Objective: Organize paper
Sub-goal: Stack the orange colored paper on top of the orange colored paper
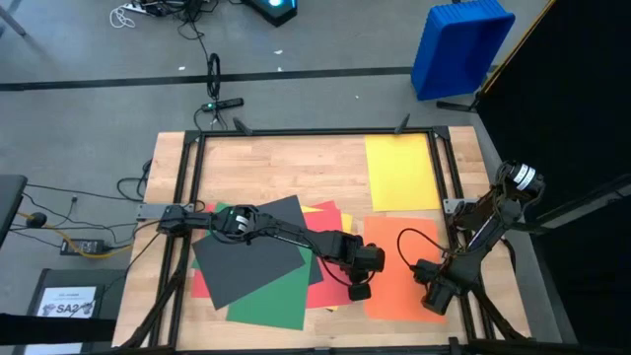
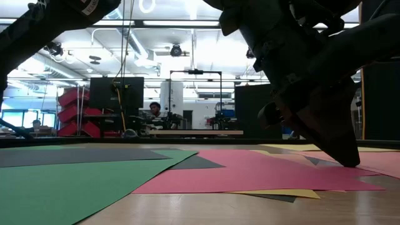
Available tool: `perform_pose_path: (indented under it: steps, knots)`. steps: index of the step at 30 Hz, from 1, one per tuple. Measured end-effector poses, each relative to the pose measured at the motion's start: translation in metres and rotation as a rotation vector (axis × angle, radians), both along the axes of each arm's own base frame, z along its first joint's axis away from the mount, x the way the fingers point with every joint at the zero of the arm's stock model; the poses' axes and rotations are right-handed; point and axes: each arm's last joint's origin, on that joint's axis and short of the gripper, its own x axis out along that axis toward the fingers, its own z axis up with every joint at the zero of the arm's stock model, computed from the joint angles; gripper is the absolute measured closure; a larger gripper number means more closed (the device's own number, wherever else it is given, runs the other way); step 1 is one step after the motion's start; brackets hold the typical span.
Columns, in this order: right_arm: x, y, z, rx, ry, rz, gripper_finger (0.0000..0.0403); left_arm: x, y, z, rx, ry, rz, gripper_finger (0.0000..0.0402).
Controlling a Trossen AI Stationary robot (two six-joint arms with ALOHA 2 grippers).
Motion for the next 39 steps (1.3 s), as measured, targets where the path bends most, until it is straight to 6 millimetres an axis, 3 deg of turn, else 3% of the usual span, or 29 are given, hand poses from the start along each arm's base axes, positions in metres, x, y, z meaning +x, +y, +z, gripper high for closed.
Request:
perform_pose_path:
  steps: [18, 29, 39]
  knots:
    - [-0.003, 0.0, 0.001, 0.01, 0.027, 0.011, 0.0403, -0.001, 0.0, -0.001, 0.004, 0.019, -0.004, 0.0402]
    - [-0.009, -0.01, 0.026, 0.031, -0.041, -0.05, 0.0403, -0.003, 0.001, 0.0, 0.004, 0.038, -0.007, 0.0402]
    - [-0.019, -0.011, 0.024, -0.014, 0.008, -0.043, 0.0403, -0.007, 0.002, 0.007, 0.018, 0.09, -0.009, 0.0402]
